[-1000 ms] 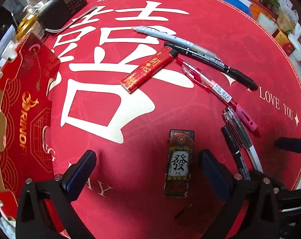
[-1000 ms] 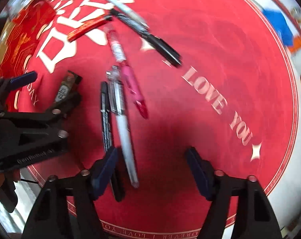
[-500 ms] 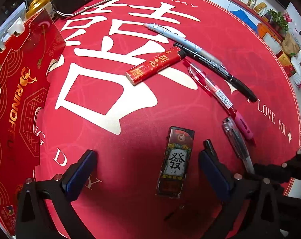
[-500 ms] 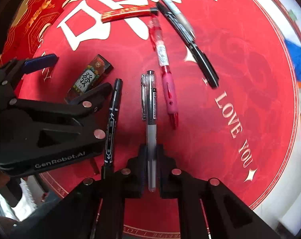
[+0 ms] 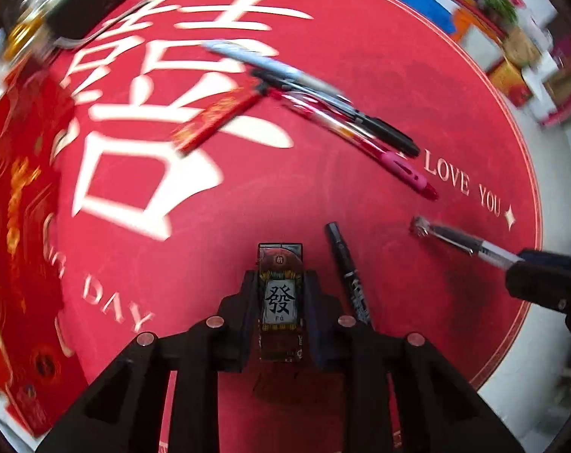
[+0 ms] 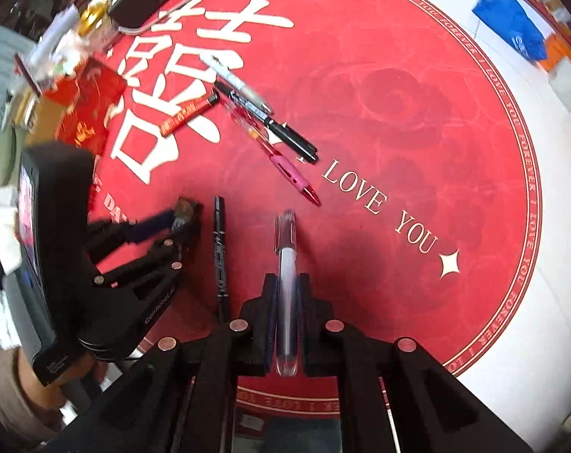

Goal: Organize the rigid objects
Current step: 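Grasp the mahjong tile with the left tool while the right tool grasps the clear pen, then carry the held tile and clear pen over the cardboard box with both tools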

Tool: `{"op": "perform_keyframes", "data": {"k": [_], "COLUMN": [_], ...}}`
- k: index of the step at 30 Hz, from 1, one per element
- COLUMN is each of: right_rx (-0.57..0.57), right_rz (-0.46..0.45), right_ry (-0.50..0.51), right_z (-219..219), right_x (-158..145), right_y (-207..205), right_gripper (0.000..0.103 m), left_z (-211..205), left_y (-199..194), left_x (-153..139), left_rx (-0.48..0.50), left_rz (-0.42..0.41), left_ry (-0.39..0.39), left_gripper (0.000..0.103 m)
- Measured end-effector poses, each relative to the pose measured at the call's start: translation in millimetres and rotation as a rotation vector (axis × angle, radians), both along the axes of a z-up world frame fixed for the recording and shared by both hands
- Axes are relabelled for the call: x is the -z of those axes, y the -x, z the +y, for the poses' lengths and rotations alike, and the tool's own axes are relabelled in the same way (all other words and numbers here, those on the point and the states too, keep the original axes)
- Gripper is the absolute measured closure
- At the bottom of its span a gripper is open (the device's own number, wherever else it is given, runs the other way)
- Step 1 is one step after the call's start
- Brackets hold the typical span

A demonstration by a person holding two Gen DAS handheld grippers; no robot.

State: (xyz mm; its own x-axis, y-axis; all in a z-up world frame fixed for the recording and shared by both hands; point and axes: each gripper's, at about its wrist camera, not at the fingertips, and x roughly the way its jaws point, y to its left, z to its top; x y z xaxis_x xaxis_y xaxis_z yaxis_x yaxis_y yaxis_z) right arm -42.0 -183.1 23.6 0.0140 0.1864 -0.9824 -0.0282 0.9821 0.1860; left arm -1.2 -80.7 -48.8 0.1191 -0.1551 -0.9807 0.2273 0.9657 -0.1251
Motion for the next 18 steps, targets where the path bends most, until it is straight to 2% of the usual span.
{"op": "perform_keyframes", "data": {"k": [3,6,11,14,15,18], "right_rx": [0.031,0.022,-0.095,-0.148,-0.153,-0.210], "right_rz": [0.019,0.044,0.105,0.114,0.096,0.101], "right_ry": [-0.016,0.003,0.124,0.185,0.191,0.229], "right_z": [0,10,32,47,53,67], "right_x": [2,12,58,74,73,72], "right_y": [6,-1,-10,-20,-23,-29], "right_gripper": [0.092,0.092,0.092,0.092,0.090,0.092], "left_z": [6,9,21,40,58,70], "left_y": [5,8,13,15,16,19], "left_x": [-15,-18,-22,-18,-20,-23], "left_rx": [-0.047,-0.066,-0.089,-0.088,-0.088,-0.100], "left_rz": [-0.013,-0.019,-0.021,-0.020,-0.017,-0.011], "left_ry": [0.007,-0.003,0.007,0.012,0.012,0.001], "left_gripper": [0.078,0.078,0.077,0.077,0.077,0.077]}}
